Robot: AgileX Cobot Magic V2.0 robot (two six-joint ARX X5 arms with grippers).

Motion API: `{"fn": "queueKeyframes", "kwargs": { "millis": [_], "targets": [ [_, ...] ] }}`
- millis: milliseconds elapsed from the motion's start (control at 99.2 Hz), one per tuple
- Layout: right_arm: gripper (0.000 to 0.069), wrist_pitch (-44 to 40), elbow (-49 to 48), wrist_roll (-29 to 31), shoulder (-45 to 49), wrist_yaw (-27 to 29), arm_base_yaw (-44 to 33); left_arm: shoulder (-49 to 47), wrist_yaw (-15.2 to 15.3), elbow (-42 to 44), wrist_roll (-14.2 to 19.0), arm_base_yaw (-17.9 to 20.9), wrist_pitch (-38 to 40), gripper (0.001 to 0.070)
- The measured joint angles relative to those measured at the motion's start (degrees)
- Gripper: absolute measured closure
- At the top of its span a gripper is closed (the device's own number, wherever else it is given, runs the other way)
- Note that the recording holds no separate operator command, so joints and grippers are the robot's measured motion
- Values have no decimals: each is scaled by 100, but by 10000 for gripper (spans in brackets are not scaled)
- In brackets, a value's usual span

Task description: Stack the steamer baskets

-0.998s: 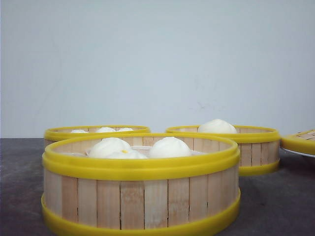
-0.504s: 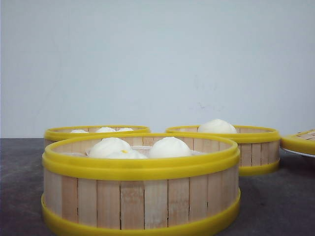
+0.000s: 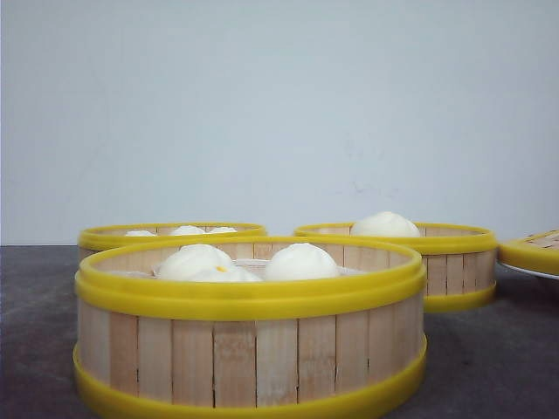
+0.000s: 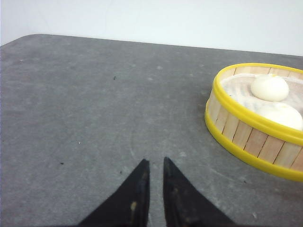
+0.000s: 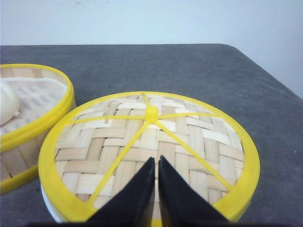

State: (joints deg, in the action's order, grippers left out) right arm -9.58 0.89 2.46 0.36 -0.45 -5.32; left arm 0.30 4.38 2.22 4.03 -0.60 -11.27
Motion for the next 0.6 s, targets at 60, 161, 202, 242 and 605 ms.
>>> {"fn": "queueKeyframes", "kwargs": {
  "millis": [60, 161, 202, 242, 605],
  "targets": [
    [684, 0, 0, 0, 0, 0, 0, 0, 0, 0, 2, 0, 2, 685],
    [684, 0, 0, 0, -2, 0, 0, 0, -4, -17, 13, 0, 57, 685],
    [684, 0, 0, 0, -2, 0, 0, 0, -4, -24, 31, 0, 72, 685],
    [684, 0, 0, 0, 0, 0, 2, 0, -4, -26, 50, 0, 79, 685],
    [684, 345, -4, 549, -2, -271, 0, 0, -20, -26, 892, 0, 79, 685]
  ]
}}
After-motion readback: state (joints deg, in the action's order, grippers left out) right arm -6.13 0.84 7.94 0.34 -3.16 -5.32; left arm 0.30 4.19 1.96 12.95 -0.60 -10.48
